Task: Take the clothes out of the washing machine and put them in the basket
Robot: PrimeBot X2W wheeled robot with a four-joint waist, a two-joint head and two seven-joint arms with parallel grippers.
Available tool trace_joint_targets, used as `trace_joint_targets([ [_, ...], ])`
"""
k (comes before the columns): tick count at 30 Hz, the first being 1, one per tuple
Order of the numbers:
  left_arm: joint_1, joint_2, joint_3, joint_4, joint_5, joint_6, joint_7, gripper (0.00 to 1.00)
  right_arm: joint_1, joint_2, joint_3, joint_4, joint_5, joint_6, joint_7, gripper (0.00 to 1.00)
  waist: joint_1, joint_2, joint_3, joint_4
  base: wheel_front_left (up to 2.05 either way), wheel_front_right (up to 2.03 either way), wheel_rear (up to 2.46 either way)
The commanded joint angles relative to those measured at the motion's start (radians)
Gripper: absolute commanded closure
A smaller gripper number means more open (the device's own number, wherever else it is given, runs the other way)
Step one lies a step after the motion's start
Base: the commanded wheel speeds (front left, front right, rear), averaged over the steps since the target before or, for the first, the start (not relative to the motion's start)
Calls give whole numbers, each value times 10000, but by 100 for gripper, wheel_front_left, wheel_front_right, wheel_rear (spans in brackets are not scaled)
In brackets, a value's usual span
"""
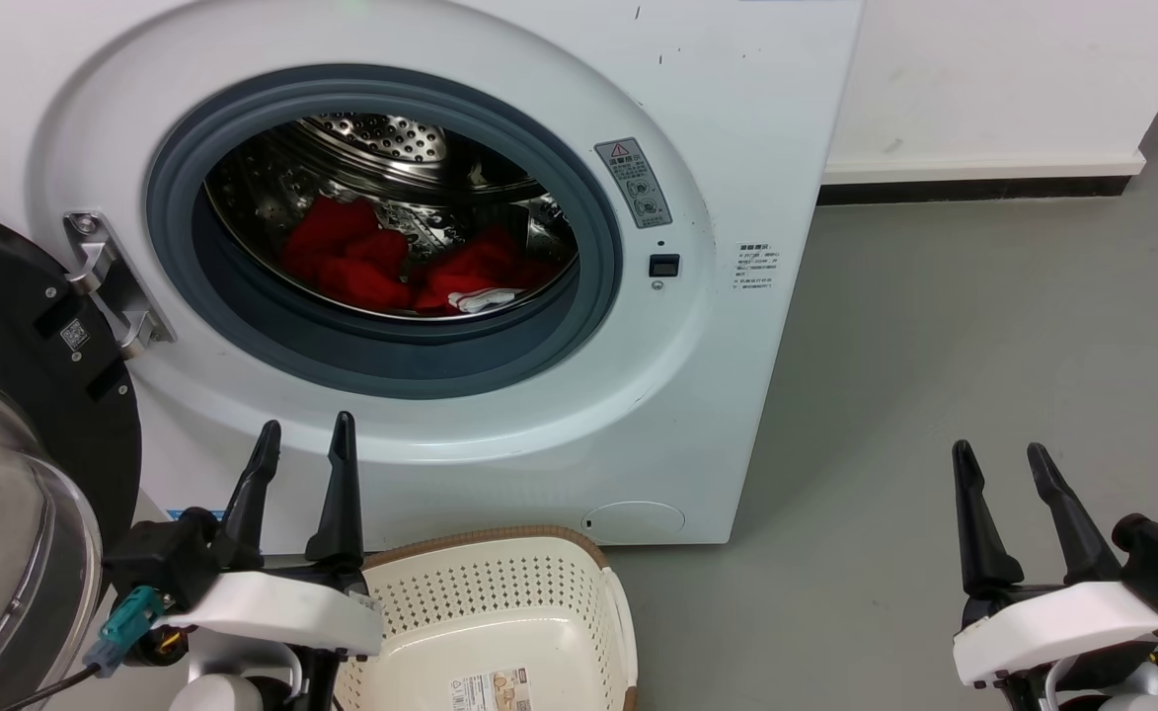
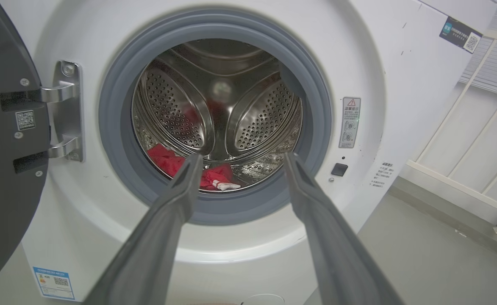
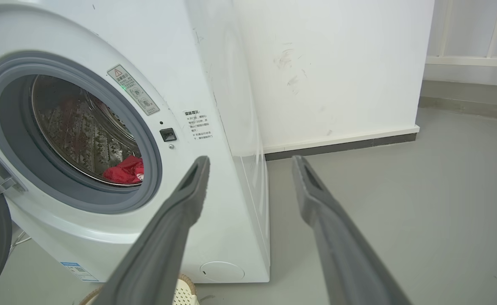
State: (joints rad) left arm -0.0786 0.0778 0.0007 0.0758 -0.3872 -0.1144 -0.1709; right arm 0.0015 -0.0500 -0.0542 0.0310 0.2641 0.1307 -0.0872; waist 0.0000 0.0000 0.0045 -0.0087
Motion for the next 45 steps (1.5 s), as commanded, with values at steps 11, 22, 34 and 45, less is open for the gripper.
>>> trace_joint_targets([
  [11, 172, 140, -221, -112, 1236, 170, -314, 0, 113, -9, 29, -266, -1232, 0, -54, 0, 0, 0, -22, 37, 0, 0, 0],
  [22, 236, 186, -322, -45, 2091, 265, -557, 0, 184, -8, 54, -265, -2013, -1, -115, 0, 0, 0, -22, 55, 0, 0, 0],
  [34, 275, 196, -313, 15, 2967, 330, -783, 0, 182, -5, 85, -225, -2596, -1, -196, 0, 0, 0, 10, 80, 0, 0, 0],
  [45, 345, 87, -227, 127, 3466, 312, -969, 0, 236, -3, 101, -185, -3014, -1, -360, 0, 0, 0, 30, 85, 0, 0, 0],
])
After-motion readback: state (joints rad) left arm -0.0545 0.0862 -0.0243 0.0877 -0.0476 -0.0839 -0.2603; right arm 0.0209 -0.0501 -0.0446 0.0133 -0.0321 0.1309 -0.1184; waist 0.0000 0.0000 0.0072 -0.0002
